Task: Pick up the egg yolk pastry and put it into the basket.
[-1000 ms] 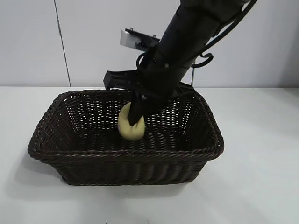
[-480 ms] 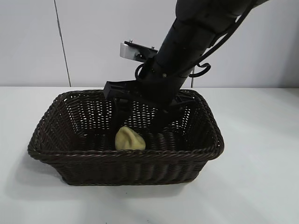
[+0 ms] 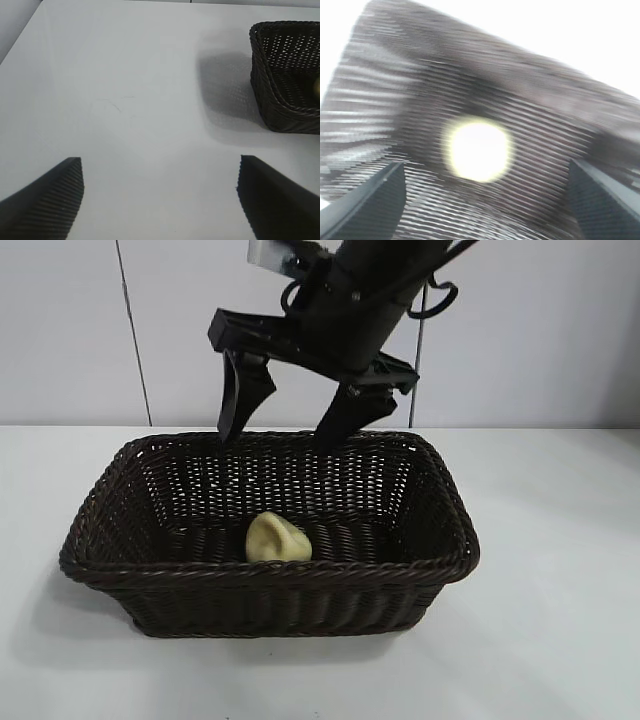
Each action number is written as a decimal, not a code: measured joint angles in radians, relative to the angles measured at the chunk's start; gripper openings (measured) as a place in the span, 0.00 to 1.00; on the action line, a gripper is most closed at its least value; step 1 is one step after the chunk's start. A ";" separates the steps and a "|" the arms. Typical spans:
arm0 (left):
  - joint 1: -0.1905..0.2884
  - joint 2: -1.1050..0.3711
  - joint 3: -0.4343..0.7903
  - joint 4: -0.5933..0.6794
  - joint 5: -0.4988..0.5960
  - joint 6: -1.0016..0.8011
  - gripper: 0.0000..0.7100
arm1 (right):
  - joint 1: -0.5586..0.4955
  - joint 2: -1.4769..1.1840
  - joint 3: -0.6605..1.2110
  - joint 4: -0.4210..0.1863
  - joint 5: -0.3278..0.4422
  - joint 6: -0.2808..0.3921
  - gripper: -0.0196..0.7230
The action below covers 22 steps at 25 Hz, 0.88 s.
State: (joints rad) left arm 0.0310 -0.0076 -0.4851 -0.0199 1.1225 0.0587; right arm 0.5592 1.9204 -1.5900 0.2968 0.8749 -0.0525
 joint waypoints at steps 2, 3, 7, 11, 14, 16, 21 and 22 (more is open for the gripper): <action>0.000 0.000 0.000 0.001 0.000 0.000 0.85 | -0.001 0.000 -0.037 -0.070 0.036 0.042 0.88; 0.000 0.000 0.000 0.001 0.000 0.000 0.85 | -0.006 0.000 -0.048 -0.100 0.054 0.067 0.88; 0.000 0.000 0.000 0.001 0.000 0.000 0.85 | -0.060 0.000 -0.064 -0.209 0.134 0.107 0.88; 0.000 0.000 0.000 0.001 0.000 0.000 0.85 | -0.166 0.000 -0.064 -0.256 0.184 0.110 0.88; 0.000 0.000 0.000 0.001 0.000 0.000 0.85 | -0.258 0.000 -0.064 -0.285 0.205 0.111 0.88; 0.000 0.000 0.000 0.001 0.000 0.000 0.85 | -0.316 0.000 -0.064 -0.302 0.217 0.112 0.88; 0.000 0.000 0.000 0.001 0.000 0.000 0.85 | -0.456 0.000 -0.064 -0.318 0.257 0.112 0.88; 0.000 0.000 0.000 0.001 0.000 0.000 0.85 | -0.478 0.000 -0.064 -0.319 0.268 0.112 0.88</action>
State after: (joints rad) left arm 0.0310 -0.0076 -0.4851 -0.0190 1.1225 0.0587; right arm 0.0816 1.9204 -1.6540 -0.0223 1.1429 0.0591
